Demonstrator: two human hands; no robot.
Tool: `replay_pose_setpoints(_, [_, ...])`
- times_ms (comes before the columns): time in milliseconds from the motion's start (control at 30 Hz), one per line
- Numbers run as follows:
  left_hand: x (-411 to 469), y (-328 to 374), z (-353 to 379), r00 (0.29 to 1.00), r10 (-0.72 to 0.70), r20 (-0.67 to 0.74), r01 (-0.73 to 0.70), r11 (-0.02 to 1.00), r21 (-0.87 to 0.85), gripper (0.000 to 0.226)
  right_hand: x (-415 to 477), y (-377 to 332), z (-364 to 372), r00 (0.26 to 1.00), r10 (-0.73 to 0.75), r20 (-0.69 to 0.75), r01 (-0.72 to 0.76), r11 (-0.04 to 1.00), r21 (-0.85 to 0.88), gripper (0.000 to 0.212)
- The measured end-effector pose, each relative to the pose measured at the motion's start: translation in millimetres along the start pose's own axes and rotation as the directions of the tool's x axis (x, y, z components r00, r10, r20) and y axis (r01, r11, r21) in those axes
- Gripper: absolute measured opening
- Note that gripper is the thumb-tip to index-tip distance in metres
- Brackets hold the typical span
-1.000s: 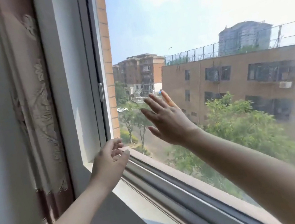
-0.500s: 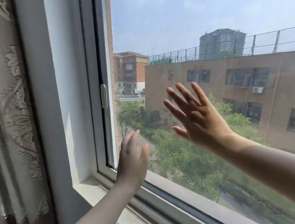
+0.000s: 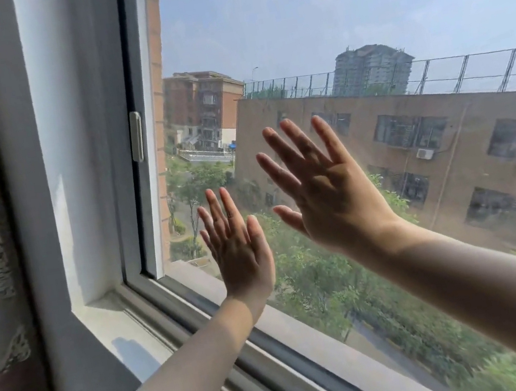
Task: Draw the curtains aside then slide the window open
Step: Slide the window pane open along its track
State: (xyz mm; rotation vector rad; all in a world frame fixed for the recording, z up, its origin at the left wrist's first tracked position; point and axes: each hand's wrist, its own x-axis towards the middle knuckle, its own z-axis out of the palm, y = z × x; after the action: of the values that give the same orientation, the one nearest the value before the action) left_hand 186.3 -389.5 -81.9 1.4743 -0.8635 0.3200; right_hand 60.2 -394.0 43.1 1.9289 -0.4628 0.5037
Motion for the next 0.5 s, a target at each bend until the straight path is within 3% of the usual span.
replay_pose_setpoints(133, [-11.9,7.5,-1.0,0.999,0.024,0.028,-0.024,1.000,0.014,0.061,-14.6,6.5,-5.4,1.000,0.014,0.027,-0.014,1.000,0.015,0.074])
replay_pose_setpoints(367, [-21.0,18.5,-42.1,0.972,0.101,0.210,-0.100,0.995,-0.015,0.058,-35.0,18.9,-16.2,0.999,0.037,0.037,-0.043,0.985,0.166,0.071])
replay_pose_setpoints(500, [-11.9,-4.4,-101.8,0.989,-0.089,0.118,0.100,0.991,-0.086,0.044,-27.7,5.0,-25.9,0.997,0.076,-0.012,-0.070,0.952,0.298,0.055])
